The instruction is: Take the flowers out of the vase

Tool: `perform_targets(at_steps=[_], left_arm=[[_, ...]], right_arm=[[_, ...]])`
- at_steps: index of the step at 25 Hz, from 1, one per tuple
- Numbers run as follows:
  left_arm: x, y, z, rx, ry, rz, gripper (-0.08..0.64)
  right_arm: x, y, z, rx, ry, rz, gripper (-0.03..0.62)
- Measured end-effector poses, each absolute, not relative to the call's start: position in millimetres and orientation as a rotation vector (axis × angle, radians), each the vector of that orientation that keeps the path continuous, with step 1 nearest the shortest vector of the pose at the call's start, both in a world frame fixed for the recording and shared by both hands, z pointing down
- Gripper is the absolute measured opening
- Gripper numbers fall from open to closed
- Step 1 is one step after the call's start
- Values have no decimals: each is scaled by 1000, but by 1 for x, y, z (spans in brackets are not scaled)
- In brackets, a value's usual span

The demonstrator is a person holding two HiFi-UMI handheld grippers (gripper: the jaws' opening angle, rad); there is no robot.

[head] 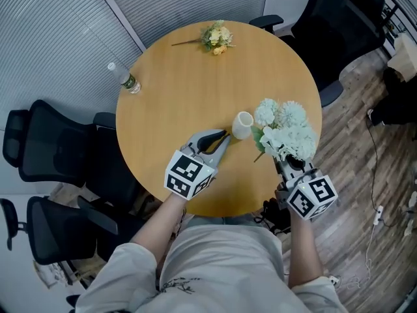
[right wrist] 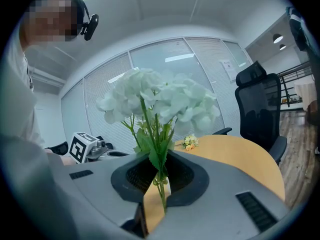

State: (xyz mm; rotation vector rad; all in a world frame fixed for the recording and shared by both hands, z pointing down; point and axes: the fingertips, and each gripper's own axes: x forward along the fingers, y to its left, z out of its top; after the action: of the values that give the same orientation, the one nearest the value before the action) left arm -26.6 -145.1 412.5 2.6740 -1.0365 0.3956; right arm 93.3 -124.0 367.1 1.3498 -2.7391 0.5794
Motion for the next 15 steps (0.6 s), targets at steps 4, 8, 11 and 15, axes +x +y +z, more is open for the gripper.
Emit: perform_targets(at_steps=[4,8,11,15], left_arm=[[-29,-132,405,2653,-1084,390,11],[-34,-117,405,2646,-1110,389,9],[-41,-110,405,2618,-1140,392,9],[-40,-103,399,2596,-1145,400,9]], right_arm=[[87,-119,364,1328,-2726,578,43],[81,-112,364,1312,-2721,589,43],[79,-107,366,1315,-2712,595,43],[83,-102,369,1321,-2697,617,43]])
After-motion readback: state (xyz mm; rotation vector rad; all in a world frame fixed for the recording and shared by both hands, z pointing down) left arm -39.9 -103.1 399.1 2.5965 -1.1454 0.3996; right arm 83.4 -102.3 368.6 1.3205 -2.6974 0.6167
